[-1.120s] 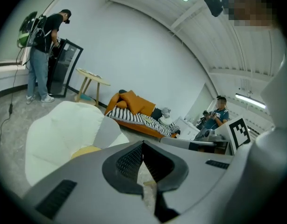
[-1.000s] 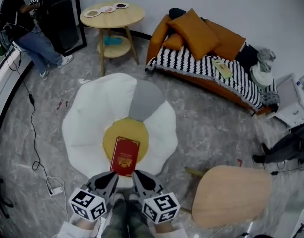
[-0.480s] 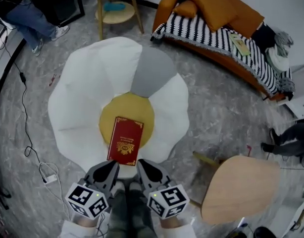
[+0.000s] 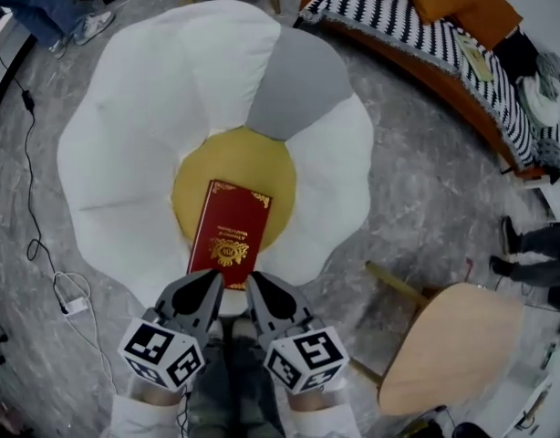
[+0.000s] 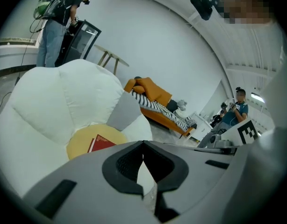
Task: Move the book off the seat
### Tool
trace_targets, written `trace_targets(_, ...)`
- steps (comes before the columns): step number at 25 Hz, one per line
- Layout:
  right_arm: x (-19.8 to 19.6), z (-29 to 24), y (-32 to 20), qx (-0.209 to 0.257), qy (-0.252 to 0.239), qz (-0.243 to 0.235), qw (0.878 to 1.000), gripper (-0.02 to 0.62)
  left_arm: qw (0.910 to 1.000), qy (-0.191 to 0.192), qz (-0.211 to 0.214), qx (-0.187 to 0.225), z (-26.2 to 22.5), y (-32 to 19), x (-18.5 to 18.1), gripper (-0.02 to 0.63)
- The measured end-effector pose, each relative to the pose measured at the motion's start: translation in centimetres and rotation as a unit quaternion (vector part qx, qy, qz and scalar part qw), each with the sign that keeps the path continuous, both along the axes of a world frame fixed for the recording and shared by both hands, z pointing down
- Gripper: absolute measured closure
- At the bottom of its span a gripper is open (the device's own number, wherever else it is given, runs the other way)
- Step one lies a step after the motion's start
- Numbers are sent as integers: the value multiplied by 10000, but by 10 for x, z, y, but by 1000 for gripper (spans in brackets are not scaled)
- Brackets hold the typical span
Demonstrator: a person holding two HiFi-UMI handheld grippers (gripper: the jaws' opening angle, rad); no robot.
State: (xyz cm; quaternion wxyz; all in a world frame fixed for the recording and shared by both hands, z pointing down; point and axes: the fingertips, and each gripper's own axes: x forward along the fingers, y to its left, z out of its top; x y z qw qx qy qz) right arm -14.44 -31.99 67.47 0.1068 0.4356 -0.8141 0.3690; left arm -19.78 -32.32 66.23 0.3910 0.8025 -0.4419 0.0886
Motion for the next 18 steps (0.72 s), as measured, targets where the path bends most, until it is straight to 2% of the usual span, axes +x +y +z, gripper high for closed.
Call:
trace_targets(5,-6,48,-1,-260,-138,29,9996,583,9997,33,-51,-217,47,4,6,600)
trace_targets(9,-9,78,-3,-411,-458,59,9981,581,9995,-69,-44,-318,78,8,4,600)
trace_targets(18,-6,141,0,-682,-719,214,9948,581,9982,-94,-38,-599,132,16,6,600)
